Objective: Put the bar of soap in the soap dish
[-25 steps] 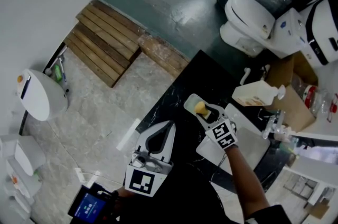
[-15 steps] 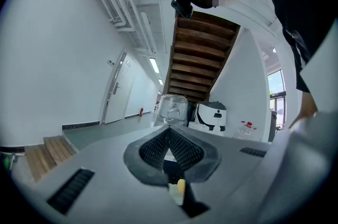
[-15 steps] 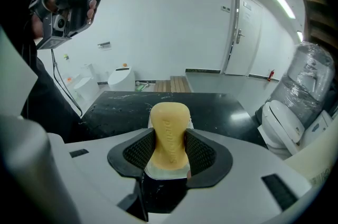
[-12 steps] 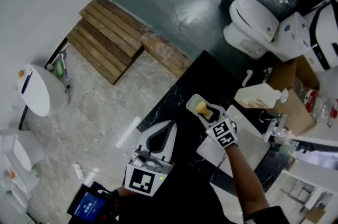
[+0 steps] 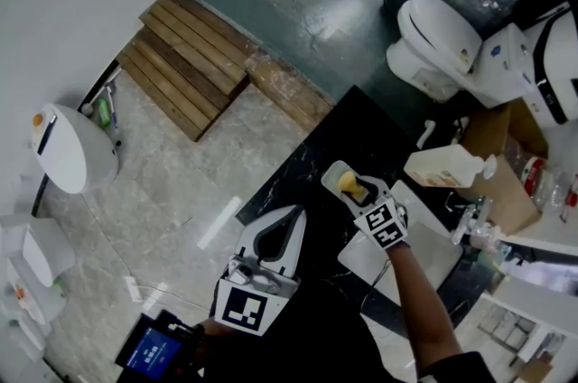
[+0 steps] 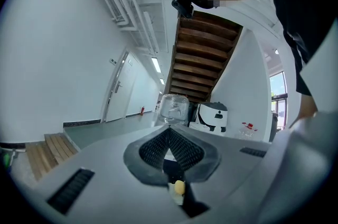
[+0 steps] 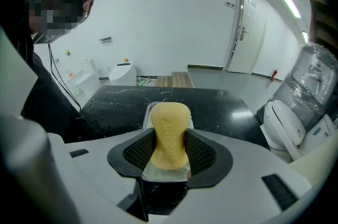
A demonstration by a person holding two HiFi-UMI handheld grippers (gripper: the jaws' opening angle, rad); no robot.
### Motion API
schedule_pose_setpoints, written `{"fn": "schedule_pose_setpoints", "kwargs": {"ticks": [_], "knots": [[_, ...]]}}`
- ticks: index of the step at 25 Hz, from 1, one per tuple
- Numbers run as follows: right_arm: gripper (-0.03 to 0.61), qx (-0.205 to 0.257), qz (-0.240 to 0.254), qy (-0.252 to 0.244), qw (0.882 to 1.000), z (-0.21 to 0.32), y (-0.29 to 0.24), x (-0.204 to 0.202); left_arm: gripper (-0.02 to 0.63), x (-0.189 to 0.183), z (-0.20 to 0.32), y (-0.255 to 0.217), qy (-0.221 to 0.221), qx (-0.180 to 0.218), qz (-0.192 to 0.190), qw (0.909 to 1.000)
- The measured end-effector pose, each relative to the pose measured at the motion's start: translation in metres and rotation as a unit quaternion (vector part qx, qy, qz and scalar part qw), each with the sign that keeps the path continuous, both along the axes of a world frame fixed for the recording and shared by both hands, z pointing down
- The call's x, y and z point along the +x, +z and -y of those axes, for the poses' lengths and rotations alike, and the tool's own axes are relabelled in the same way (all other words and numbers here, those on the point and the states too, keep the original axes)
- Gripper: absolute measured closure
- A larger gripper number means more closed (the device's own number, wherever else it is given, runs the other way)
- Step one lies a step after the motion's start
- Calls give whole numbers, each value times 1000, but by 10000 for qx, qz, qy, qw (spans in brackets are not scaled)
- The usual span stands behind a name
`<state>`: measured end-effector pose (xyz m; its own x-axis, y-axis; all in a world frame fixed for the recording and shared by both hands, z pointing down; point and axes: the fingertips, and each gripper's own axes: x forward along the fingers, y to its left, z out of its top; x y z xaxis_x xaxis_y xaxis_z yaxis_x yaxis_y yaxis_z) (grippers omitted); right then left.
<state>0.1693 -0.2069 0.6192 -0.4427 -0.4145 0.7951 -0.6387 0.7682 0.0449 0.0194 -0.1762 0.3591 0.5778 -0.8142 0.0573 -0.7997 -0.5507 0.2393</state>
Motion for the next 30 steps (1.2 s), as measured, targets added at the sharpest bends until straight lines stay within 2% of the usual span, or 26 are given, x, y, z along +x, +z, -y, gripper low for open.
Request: {"fn": "schedule_pose_setpoints", "kwargs": {"ticks": [10,30], "knots": [[407,35,-157,-165,9997,-1,3,1,614,-3,0,2,-37,-12,-16,10000],[407,177,-127,112,9997,3,-4,8,613,-11,-7,3,-58,14,-129,9999]]}}
